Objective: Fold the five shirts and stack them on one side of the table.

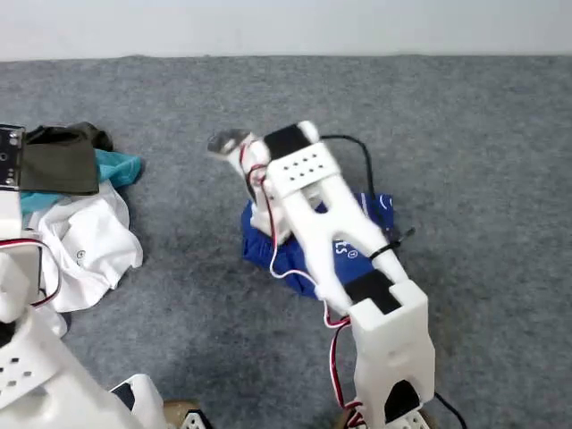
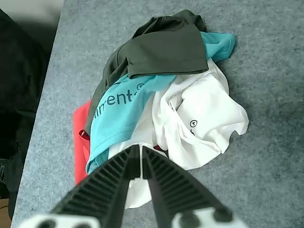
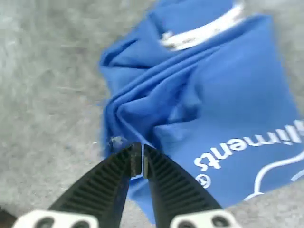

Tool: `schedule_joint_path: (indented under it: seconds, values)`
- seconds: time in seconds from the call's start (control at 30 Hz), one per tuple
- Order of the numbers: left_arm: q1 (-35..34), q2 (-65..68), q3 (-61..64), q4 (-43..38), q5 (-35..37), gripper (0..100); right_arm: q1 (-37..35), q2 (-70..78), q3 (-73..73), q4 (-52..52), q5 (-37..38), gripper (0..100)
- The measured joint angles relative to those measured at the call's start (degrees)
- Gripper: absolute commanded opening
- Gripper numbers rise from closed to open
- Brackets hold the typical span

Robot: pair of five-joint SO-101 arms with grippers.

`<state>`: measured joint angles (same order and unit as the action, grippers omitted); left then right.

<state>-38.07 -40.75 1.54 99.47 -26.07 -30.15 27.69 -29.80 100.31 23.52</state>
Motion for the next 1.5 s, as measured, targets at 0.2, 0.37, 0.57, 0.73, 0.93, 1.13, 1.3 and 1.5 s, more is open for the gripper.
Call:
schedule_joint_path:
  seconds: [0.2, 0.37, 0.57, 0.73, 0.93, 1.13, 1.3, 1.5]
  values:
    - [0.0, 0.5, 0.0, 0.0, 0.0, 2, 6.2, 0.0, -0.9, 0.1, 0.0, 1.0]
    - [0.0, 0.5, 0.0, 0.0, -0.1, 2, 8.8, 3.9, 0.0, 0.2, 0.0, 1.0]
    - [-5.2, 0.5, 0.0, -0.1, -0.1, 2, 4.0, 6.3, 3.2, 0.2, 0.0, 0.9]
    - [-12.7, 0.5, 0.0, -2.9, -0.1, 2, -7.3, 6.3, 4.7, 0.2, 0.0, 0.9]
    - [-14.7, 0.5, 2.4, -4.4, -2.6, 2, -11.3, 0.9, 5.0, 0.2, 0.0, 0.9]
    - [-16.0, 0.5, 4.0, -4.5, -4.2, 2, -4.9, -5.3, 5.0, 0.2, 0.0, 1.0]
    - [-17.0, 0.5, 4.0, -4.7, -4.2, 2, 2.5, -4.7, 5.4, 0.2, 0.0, 1.0]
    - [-17.0, 0.5, 4.0, -4.7, -4.2, 2, 3.0, 5.3, 6.4, 0.2, -0.2, 1.0]
